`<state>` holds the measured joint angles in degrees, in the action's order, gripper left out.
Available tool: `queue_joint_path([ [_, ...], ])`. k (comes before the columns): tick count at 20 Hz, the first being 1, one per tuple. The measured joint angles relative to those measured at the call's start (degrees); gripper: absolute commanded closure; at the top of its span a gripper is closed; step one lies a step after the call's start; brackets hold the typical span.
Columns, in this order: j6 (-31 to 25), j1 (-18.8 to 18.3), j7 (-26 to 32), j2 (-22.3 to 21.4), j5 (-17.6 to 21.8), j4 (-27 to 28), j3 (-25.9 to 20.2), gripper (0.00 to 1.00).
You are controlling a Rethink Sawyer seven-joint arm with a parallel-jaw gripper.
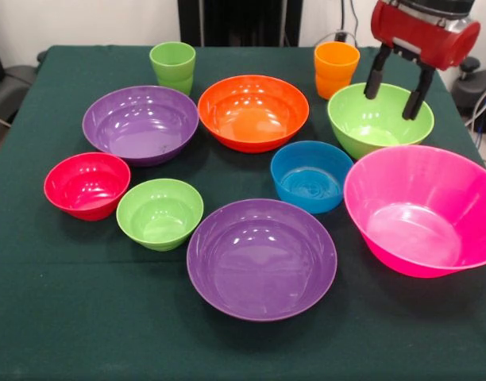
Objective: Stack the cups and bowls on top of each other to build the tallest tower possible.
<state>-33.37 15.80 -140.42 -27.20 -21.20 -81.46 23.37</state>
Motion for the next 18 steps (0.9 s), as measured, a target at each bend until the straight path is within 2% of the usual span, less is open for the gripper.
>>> queue_joint_path([
  [6,0.00,0.14,-4.18,2.27,-1.24,0.28,1.14,0.00],
  [18,0.00,-1.12,-4.48,6.03,-1.27,1.21,1.72,0.00],
])
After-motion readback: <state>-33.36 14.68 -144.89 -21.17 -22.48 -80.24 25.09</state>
